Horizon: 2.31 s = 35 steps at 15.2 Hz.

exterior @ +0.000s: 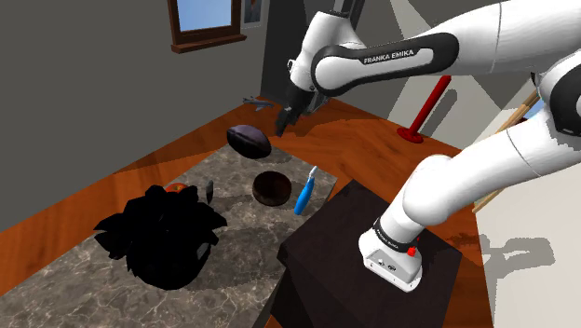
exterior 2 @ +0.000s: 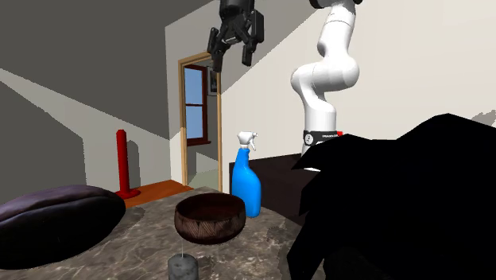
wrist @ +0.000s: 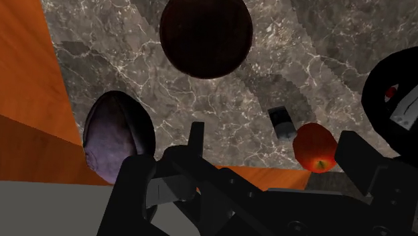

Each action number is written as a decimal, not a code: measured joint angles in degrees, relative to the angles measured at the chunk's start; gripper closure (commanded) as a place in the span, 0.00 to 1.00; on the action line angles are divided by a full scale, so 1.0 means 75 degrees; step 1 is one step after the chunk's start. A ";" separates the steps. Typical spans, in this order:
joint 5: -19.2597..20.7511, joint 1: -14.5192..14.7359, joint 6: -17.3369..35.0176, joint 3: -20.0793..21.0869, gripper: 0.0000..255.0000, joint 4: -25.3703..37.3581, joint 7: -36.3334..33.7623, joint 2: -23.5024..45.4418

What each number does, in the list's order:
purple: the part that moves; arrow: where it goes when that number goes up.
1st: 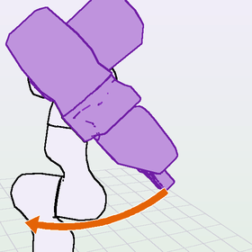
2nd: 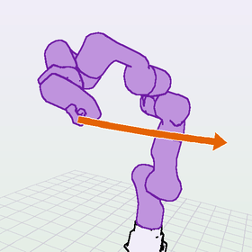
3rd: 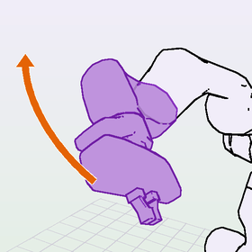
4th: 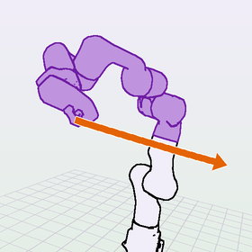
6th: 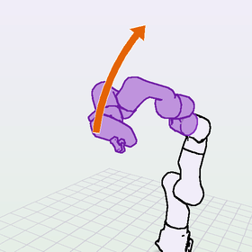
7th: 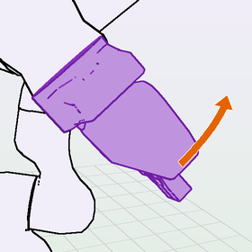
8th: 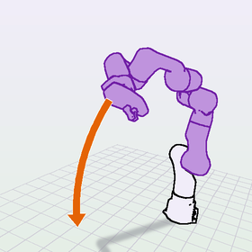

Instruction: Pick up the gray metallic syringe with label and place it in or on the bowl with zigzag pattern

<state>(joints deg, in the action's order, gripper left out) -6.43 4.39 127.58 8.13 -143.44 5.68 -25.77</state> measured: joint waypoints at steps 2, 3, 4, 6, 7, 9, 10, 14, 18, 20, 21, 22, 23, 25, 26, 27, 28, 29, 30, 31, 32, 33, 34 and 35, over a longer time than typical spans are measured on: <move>0.0016 0.0047 0.0499 0.0113 0.00 0.0091 0.0009 0.0562; 0.0031 0.0061 0.0699 0.0146 0.00 0.0129 0.0035 0.0788; 0.0049 0.0096 0.0936 0.0226 0.00 0.0155 -0.0003 0.1040; 0.0125 0.0129 0.1450 0.0344 0.00 0.0272 -0.0033 0.1648; 0.0175 0.0142 0.1655 0.0396 0.00 0.0361 -0.0051 0.1933; 0.0296 0.0178 0.2096 0.0499 0.00 0.0477 -0.0111 0.2473; 0.0385 0.0191 0.2285 0.0543 0.00 0.0598 -0.0152 0.2774; 0.0855 0.0269 0.2957 0.0649 0.00 0.1185 -0.0366 0.4028; 0.1450 0.0531 0.3443 0.0632 0.00 0.1898 -0.0748 0.5224; 0.1730 0.0699 0.3666 0.0558 0.00 0.2300 -0.0896 0.5849; 0.1851 0.0782 0.3776 0.0513 0.00 0.2493 -0.0946 0.6147; 0.1967 0.0878 0.3828 0.0464 0.00 0.2747 -0.0998 0.6451; 0.2057 0.0965 0.3888 0.0428 0.00 0.2919 -0.1041 0.6681; 0.2242 0.1153 0.4005 0.0332 0.00 0.3425 -0.1101 0.7291; 0.2335 0.1271 0.4108 0.0273 0.00 0.3625 -0.1157 0.7590; 0.2381 0.1345 0.4111 0.0244 0.00 0.3822 -0.1176 0.7793; 0.2411 0.1378 0.4131 0.0219 0.00 0.3962 -0.1176 0.7949; 0.2431 0.1412 0.4153 0.0199 0.00 0.4027 -0.1194 0.8035; 0.2448 0.1423 0.4181 0.0180 0.00 0.4122 -0.1187 0.8154; 0.2470 0.1453 0.4236 0.0152 0.00 0.4163 -0.1209 0.8250; 0.2494 0.1491 0.4290 0.0120 0.00 0.4233 -0.1233 0.8371; 0.2509 0.1514 0.4329 0.0098 0.00 0.4282 -0.1247 0.8459; 0.2526 0.1533 0.4369 0.0071 0.00 0.4399 -0.1249 0.8612; 0.2537 0.1549 0.4394 0.0053 0.00 0.4462 -0.1254 0.8703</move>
<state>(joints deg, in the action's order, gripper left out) 12.59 16.00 160.54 8.53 -109.98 -3.73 39.50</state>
